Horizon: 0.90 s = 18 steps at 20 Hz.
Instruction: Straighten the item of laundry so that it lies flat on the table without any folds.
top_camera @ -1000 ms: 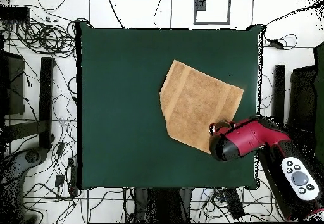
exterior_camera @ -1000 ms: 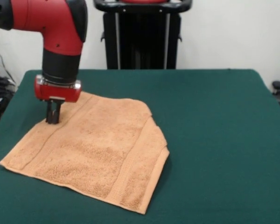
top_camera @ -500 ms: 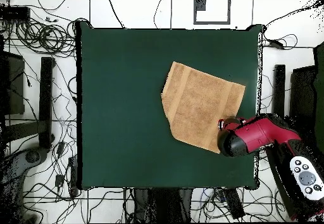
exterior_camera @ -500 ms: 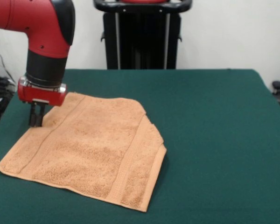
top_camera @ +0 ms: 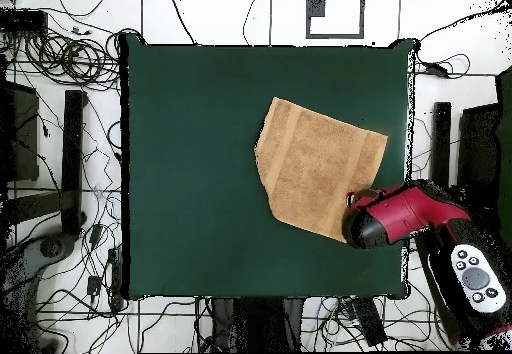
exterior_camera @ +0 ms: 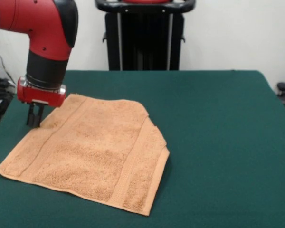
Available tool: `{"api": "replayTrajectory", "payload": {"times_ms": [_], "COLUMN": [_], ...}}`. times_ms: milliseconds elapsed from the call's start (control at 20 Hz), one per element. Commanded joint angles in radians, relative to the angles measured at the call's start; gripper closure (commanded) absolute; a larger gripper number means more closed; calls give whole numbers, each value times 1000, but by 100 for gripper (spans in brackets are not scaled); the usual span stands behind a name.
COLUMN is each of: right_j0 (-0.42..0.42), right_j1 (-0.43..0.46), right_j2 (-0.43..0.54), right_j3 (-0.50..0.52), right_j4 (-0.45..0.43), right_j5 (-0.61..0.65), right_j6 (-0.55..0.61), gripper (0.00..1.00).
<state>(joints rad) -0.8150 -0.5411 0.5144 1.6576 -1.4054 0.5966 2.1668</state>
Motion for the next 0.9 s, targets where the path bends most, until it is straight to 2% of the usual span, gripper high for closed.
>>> {"api": "replayTrajectory", "payload": {"times_ms": [50, 250, 450, 550, 700, 900], "right_j0": [37, 86, 102, 117, 129, 129], "right_j1": [41, 12, 3, 2, -1, -25], "right_j2": [-9, -28, -33, -45, -56, -50], "right_j3": [-41, 14, 36, 38, 35, 47], "right_j4": [8, 54, 98, 92, 97, 147], "right_j5": [-29, 7, 13, 2, -4, 14], "right_j6": [-217, -122, -93, -77, -82, -115], "gripper": [100, 100, 100, 100, 100, 100]}}
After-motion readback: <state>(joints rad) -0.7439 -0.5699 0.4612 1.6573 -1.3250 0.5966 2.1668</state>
